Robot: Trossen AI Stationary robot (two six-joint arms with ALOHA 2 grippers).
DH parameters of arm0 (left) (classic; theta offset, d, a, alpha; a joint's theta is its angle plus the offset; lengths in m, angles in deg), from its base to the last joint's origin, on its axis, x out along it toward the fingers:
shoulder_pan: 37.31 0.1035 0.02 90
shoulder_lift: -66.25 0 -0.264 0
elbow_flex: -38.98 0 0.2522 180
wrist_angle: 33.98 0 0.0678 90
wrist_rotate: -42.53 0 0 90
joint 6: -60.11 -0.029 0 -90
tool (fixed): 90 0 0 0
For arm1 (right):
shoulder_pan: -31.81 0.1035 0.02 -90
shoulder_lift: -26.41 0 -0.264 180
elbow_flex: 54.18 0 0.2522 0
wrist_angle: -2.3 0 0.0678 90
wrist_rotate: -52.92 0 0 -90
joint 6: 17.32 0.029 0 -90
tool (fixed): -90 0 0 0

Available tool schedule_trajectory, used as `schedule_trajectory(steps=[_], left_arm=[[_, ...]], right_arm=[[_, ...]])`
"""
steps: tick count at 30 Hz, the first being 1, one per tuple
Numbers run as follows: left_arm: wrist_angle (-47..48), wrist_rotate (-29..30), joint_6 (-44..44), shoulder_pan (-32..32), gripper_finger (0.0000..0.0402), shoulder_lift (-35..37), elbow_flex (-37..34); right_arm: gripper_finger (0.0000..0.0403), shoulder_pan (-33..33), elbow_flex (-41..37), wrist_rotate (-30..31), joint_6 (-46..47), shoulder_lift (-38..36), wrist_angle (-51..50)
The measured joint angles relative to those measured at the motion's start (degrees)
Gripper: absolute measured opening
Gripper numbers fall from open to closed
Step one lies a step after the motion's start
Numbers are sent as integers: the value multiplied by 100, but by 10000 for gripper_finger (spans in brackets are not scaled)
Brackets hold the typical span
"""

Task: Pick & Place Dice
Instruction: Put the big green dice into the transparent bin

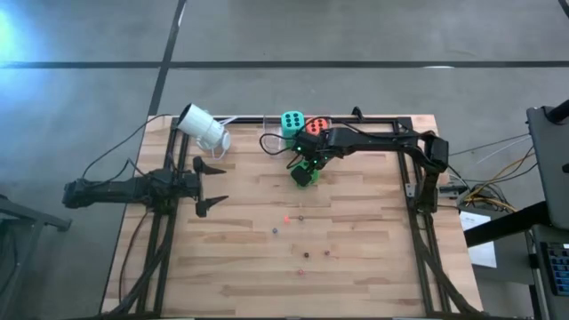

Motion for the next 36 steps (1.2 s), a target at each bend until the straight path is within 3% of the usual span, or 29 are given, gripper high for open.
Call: schedule_trajectory(steps=[36], left_arm=[[0,-2,-15,0,400,0,0]], right_arm=[[400,1,-83,-155,192,4,117]])
